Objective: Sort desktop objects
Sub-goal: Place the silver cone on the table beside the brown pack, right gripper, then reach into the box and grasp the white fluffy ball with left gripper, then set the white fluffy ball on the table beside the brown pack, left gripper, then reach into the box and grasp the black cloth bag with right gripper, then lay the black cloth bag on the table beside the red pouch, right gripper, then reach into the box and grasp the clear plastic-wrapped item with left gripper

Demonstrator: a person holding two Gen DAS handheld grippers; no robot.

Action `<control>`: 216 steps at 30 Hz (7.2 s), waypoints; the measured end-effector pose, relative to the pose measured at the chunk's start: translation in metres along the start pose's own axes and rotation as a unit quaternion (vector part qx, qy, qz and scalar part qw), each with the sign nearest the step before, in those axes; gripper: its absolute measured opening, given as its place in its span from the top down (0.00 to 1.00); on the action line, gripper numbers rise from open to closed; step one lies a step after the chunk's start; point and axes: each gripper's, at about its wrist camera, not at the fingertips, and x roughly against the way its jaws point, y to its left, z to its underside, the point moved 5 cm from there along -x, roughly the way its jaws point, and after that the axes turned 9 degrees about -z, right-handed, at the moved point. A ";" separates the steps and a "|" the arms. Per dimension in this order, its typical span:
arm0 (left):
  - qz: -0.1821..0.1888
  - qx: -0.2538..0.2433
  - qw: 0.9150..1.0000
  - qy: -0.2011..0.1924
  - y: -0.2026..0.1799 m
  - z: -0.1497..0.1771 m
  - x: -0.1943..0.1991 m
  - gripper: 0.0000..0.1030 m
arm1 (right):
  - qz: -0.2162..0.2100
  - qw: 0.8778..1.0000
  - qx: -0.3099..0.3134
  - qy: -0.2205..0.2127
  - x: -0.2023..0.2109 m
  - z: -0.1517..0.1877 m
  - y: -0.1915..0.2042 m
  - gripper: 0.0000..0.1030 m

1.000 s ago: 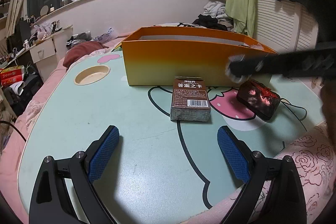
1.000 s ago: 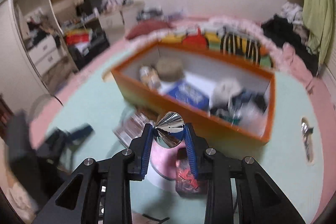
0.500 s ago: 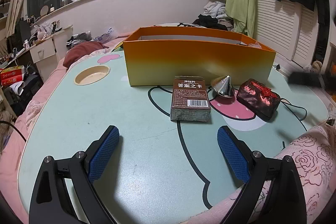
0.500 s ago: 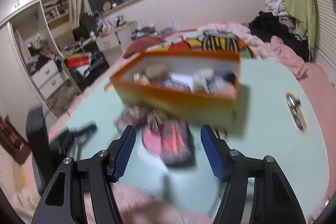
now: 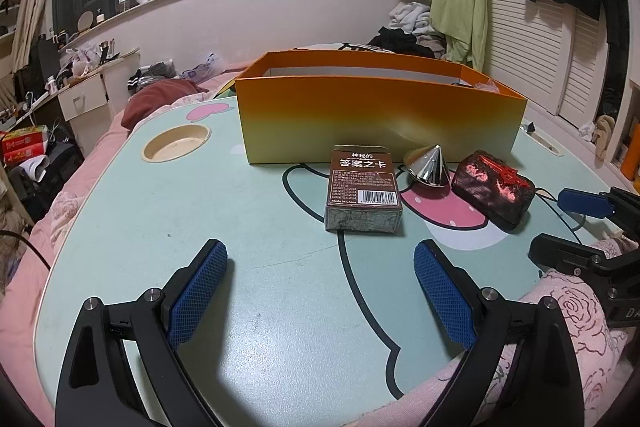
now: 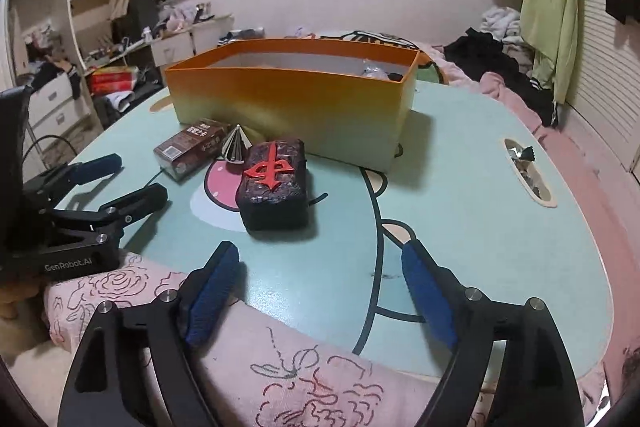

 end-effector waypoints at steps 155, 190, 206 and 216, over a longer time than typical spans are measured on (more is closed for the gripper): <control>0.019 -0.014 1.000 0.013 -0.015 -0.007 0.049 0.11 | -0.054 0.998 0.020 0.021 0.018 -0.197 0.015 0.85; 0.052 0.013 0.999 -0.007 -0.002 -0.020 0.069 0.13 | -0.015 1.000 -0.004 0.003 0.001 0.004 0.003 0.03; 0.196 -0.044 0.942 0.268 -0.149 -0.159 -0.067 0.41 | -0.020 1.000 -0.006 0.001 0.001 0.003 0.002 0.03; 0.208 -0.038 0.931 0.297 -0.175 -0.142 -0.112 0.78 | -0.022 1.000 -0.007 0.000 0.001 0.004 0.003 0.02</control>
